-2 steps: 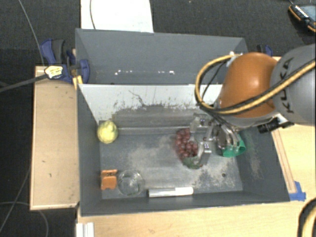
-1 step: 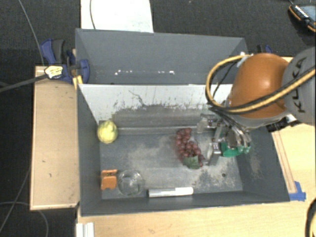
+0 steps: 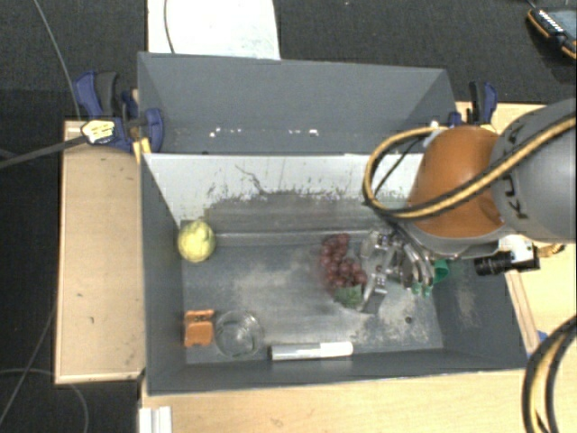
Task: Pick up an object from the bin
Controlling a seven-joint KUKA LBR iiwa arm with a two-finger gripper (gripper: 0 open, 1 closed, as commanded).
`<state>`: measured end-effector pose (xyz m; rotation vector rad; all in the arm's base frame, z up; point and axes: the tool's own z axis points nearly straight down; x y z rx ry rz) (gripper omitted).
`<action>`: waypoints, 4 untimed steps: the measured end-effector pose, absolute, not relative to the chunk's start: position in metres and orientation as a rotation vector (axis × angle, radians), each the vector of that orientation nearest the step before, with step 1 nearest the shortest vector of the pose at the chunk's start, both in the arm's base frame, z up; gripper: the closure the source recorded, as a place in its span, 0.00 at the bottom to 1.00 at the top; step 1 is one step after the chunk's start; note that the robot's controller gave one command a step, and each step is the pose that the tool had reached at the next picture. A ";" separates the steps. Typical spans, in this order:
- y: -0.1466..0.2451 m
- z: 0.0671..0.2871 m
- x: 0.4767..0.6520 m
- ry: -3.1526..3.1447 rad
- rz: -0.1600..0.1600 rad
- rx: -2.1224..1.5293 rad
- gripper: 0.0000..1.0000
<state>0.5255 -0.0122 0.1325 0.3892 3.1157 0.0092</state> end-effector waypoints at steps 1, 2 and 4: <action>-0.013 0.122 0.512 3.111 0.007 -0.365 0.00; 0.000 0.094 0.516 3.135 0.009 -0.140 0.00; -0.018 0.071 0.491 2.893 0.005 -1.196 1.00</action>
Offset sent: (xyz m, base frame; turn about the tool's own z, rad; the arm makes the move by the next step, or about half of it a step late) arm -0.0066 0.0255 -0.0625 0.0466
